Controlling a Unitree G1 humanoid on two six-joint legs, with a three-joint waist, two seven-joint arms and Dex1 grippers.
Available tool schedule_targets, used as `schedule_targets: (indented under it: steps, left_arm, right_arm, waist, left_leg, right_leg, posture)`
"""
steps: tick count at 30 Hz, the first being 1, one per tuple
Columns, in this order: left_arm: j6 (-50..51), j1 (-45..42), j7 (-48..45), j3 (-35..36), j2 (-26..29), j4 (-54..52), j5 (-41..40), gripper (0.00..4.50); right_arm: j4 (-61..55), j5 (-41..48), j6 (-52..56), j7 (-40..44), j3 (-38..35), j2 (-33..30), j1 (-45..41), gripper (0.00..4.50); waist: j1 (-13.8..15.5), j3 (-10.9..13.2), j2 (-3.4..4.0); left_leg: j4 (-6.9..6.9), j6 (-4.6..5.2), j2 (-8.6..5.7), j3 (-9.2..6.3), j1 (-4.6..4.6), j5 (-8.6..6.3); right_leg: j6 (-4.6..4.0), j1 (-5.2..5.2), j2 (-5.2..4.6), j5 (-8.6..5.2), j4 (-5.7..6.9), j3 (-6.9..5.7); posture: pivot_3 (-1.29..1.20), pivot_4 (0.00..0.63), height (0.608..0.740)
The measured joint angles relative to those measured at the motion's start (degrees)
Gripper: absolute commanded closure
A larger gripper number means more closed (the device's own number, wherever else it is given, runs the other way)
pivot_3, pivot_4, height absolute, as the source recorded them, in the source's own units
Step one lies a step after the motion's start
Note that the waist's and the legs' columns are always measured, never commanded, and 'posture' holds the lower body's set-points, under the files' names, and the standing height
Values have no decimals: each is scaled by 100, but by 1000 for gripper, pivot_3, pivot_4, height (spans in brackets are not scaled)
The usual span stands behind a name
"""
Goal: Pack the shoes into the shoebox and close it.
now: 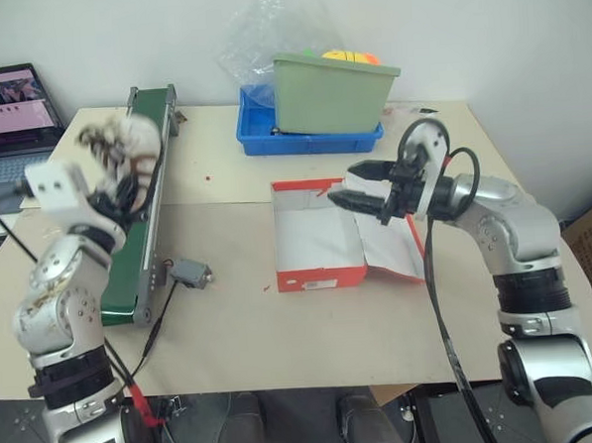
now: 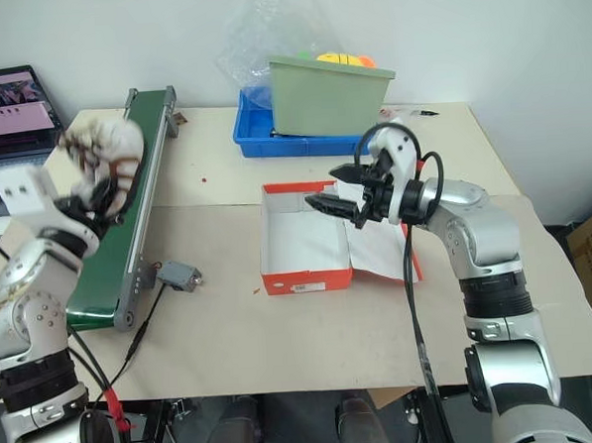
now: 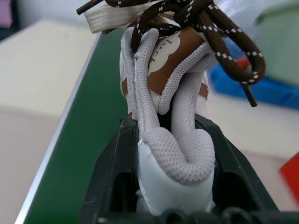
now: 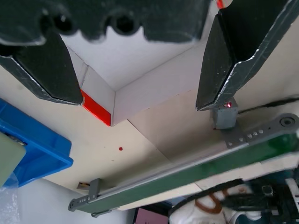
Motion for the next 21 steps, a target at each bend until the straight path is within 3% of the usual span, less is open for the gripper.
schedule_targets:
  steps: [6,9,16,21]
  left_arm:
    - [-566,-470,-304,-1095,-70,-531,350,3008]
    - [-638,-547,-404,-1474,-519,-841,237,3008]
    - [-622,-980,-332,-2028,-1386,-1079,-3,3008]
    - [-608,-1008,-278,-2203,-1660,-1080,-73,3008]
  right_arm:
    - [494,916,930,-490,-925,275,-666,0]
    - [799,1447,1458,-866,-1391,474,-883,0]
    - [918,2007,1965,-1366,-1755,739,-1077,0]
    - [912,2201,1985,-1423,-1803,759,-1079,0]
  waist:
    - [-31,0,0]
    - [-47,0,0]
    - [-78,0,0]
    - [-93,0,1]
  left_leg:
    - [-2,1,1,0,2,0]
    - [-2,1,0,0,-1,0]
    - [3,2,-1,-1,-1,0]
    - [1,3,-1,-1,0,0]
  right_leg:
    - [-1,1,1,0,-1,1]
    - [-1,0,0,0,-1,1]
    - [1,1,1,0,2,2]
    - [1,0,2,0,2,3]
  posture:
    - [0,150,740]
    - [0,150,740]
    - [0,150,740]
    - [0,150,740]
